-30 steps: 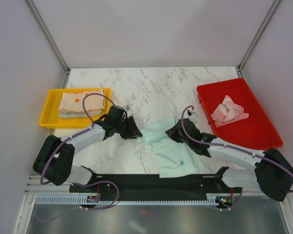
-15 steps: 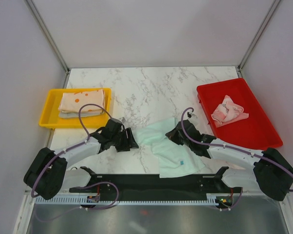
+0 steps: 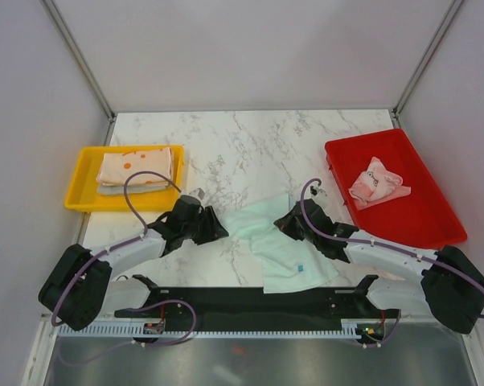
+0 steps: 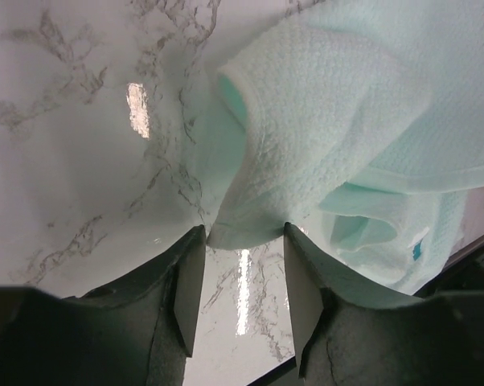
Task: Fold and stack the towels
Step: Flatten out the crumpled towel
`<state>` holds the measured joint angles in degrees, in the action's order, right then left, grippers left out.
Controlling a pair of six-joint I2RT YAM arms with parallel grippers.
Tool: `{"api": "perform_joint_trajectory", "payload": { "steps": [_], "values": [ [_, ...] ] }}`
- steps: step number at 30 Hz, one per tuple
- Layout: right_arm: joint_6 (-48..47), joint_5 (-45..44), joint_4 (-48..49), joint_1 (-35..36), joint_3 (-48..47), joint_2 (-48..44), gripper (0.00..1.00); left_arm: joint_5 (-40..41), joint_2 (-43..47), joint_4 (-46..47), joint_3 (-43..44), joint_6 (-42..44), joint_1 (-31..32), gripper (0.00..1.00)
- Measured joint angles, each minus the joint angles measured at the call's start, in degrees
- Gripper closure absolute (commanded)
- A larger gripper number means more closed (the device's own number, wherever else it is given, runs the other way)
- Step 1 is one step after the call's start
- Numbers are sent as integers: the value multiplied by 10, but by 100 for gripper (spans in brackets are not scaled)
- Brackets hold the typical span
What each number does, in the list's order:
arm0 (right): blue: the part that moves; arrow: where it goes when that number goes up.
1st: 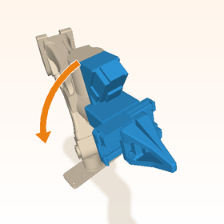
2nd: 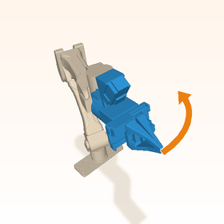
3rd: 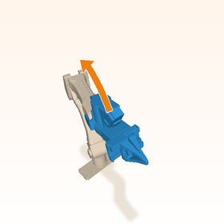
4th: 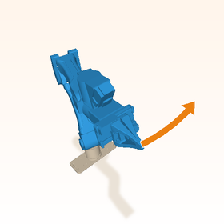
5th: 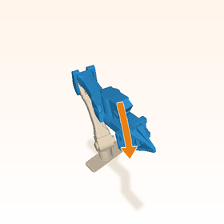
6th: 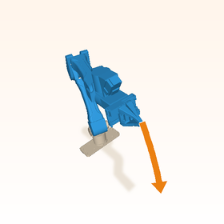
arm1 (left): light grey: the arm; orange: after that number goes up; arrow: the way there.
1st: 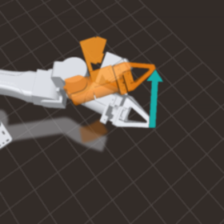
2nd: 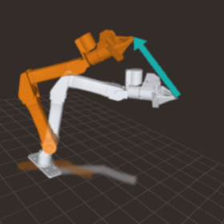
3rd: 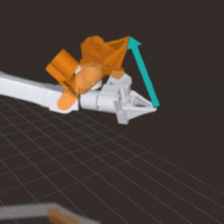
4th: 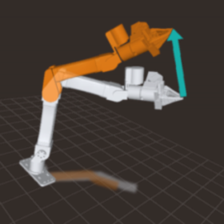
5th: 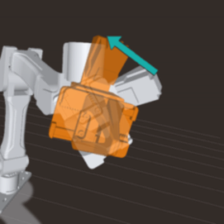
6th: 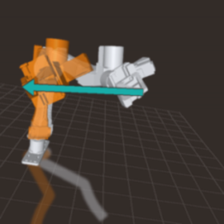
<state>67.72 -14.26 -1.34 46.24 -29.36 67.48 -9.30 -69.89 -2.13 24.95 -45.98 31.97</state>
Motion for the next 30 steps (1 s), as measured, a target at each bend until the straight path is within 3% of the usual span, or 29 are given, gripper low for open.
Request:
{"api": "perform_joint_trajectory", "payload": {
  "steps": [7, 10, 11, 13, 17, 21, 25, 30],
  "values": [
    [1, 0, 0, 0, 6, -4, 100, 2, -1, 29, -10, -10, 0, 58],
    [2, 0, 0, 0, 9, -7, 100, 2, -9, 36, -10, -13, 0, 74],
    [2, 0, -1, 0, 9, -9, 100, 2, -12, 37, -10, -15, 0, 88],
    [2, 0, 0, 0, 9, -15, 100, 4, -16, 39, -10, -19, 0, 98],
    [-4, -3, -12, 0, 8, -31, 100, 4, -11, 22, -4, -19, 0, 98],
    [-37, -17, -81, 1, -7, -82, 100, -14, 41, -86, 64, 3, 0, 98],
    [-87, -30, -151, 3, -47, -220, 100, -53, 141, -160, 174, 28, 0, 98],
    [-122, -29, -172, 4, -122, -391, 100, -136, 243, -196, 279, 26, 0, 98]
  ]
}}
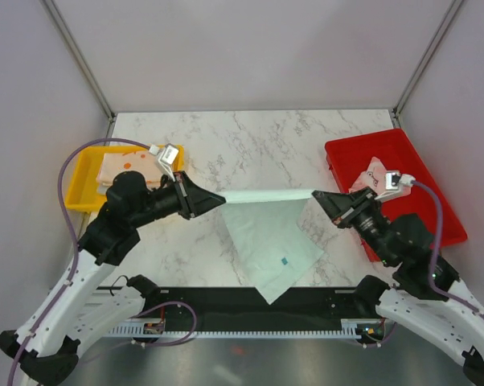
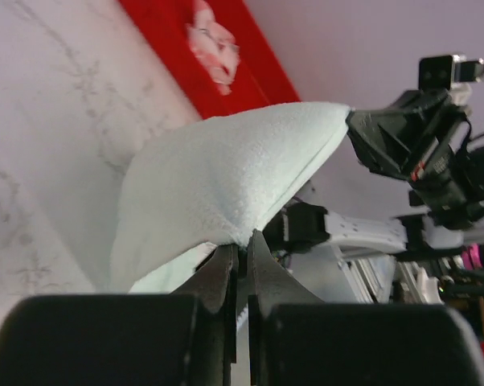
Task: Fold and stack the towels
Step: Flatten out the crumpled towel
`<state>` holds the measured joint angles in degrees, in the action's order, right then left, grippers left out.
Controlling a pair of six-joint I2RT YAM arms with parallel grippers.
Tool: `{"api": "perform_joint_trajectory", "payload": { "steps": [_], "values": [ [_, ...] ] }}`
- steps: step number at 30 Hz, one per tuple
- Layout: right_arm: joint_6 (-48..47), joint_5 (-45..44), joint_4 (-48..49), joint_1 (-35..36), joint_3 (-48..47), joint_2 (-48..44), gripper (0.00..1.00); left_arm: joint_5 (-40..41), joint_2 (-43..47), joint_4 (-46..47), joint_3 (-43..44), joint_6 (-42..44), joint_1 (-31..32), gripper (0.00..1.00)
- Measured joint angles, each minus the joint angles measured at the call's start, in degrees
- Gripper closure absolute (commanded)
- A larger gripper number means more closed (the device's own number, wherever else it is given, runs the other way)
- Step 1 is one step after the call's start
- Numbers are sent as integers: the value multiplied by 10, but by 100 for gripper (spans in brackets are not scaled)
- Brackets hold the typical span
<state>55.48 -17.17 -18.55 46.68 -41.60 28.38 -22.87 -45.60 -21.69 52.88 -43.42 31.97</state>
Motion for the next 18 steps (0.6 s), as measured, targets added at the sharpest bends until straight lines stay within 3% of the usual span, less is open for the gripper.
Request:
{"api": "perform_joint_trajectory", "payload": {
  "steps": [5, 11, 14, 18],
  "values": [
    [-13, 52, 29, 3, -80, -35, 100, -78, 28, -20, 75, -27, 2, 98],
    [-44, 96, 46, 2, -118, 0, 100, -122, 15, -38, 130, -52, 3, 98],
    [-66, 54, 36, 3, -151, 46, 100, -102, -36, -67, 180, -43, 3, 98],
    [-113, -74, 18, 3, -220, 145, 100, -23, -163, -115, 285, -6, -5, 98]
  ]
}}
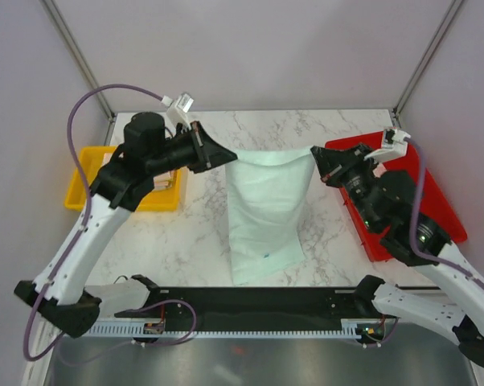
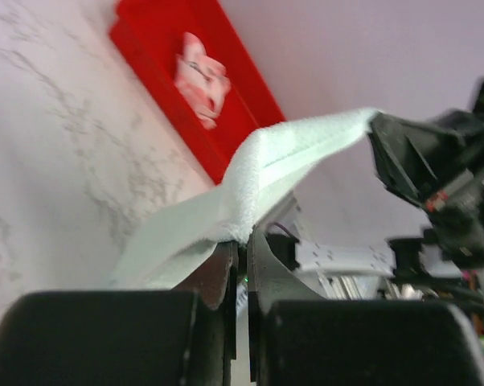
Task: Fold and stack the towels
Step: Flatten out the crumpled towel
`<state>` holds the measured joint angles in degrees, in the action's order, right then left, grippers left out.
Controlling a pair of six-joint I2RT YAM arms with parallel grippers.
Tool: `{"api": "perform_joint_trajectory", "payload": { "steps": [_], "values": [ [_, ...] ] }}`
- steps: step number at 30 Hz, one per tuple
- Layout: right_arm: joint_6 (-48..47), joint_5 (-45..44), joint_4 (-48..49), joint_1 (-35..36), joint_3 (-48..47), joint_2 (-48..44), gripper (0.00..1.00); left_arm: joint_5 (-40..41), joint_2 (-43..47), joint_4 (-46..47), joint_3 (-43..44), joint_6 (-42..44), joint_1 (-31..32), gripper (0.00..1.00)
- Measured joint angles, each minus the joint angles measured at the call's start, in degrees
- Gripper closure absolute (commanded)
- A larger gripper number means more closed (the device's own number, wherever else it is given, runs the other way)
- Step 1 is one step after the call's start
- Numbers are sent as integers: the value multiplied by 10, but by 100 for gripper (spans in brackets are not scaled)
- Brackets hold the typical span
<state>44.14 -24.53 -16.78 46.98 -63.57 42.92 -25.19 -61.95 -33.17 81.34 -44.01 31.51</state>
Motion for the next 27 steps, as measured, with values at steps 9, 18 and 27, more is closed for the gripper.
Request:
{"api": "perform_joint_trajectory", "payload": {
  "steps": [9, 18, 27],
  "values": [
    [-127, -63, 86, -125, -75, 303, 100, 63, -298, -10, 130, 61, -99, 98],
    [-150, 147, 171, -274, -147, 565, 100, -57, -568, 80, 279, 67, -181, 98],
    [-139, 308, 193, -338, -209, 647, 100, -154, -653, 100, 300, 59, -209, 98]
  ]
}}
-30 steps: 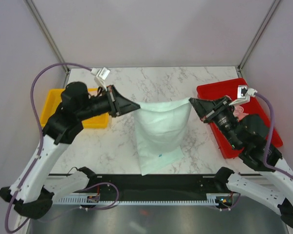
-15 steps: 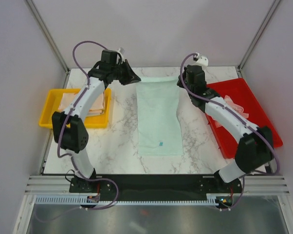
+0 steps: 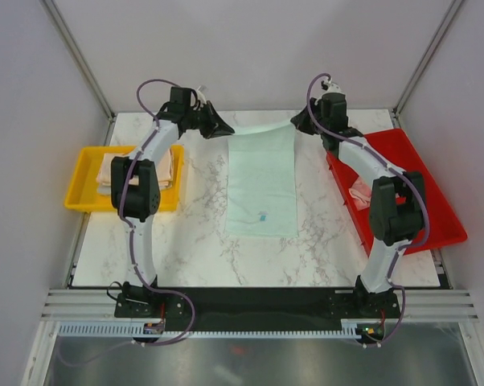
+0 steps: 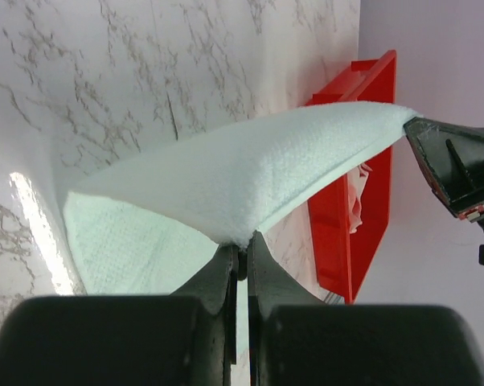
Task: Fold and stack the towels
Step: Flatten out the crumpled towel, then fold the towel
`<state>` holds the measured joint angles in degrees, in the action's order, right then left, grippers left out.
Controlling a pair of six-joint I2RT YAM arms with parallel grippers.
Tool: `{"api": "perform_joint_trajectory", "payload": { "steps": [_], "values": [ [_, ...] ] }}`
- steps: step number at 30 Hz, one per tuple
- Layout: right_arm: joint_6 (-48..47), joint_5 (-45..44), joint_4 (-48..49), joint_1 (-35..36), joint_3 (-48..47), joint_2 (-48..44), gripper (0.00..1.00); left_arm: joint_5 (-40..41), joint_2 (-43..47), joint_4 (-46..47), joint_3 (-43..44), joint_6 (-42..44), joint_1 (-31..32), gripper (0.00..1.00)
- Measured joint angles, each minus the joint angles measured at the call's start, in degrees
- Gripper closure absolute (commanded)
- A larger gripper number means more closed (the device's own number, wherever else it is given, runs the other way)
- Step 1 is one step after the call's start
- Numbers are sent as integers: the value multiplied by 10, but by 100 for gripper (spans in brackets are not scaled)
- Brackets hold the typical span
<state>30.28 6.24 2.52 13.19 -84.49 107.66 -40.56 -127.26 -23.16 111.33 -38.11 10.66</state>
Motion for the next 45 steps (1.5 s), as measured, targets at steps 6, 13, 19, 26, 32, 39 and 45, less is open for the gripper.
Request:
{"api": "perform_joint_trajectory", "payload": {
  "steps": [6, 13, 19, 26, 32, 39, 45],
  "values": [
    [5, 55, -32, -7, 30, -12, 100, -17, 41, 0, -109, 3, 1, 98],
    [30, 120, -94, -7, 159, -73, 100, -15, 122, -36, -247, 37, 4, 98],
    [38, 147, -147, -5, 256, -161, 100, -3, 224, -56, -343, 68, 28, 98],
    [28, 158, -168, -4, 327, -253, 100, 27, 297, -64, -452, 82, 80, 98],
    [25, 158, -169, 21, 389, -265, 100, 59, 320, -59, -532, 78, 110, 97],
    [25, 158, -160, 40, 457, -285, 100, 75, 335, -38, -576, 66, 127, 98],
    [25, 158, -149, 42, 476, -290, 100, 82, 342, -26, -594, 56, 138, 98]
  ]
}}
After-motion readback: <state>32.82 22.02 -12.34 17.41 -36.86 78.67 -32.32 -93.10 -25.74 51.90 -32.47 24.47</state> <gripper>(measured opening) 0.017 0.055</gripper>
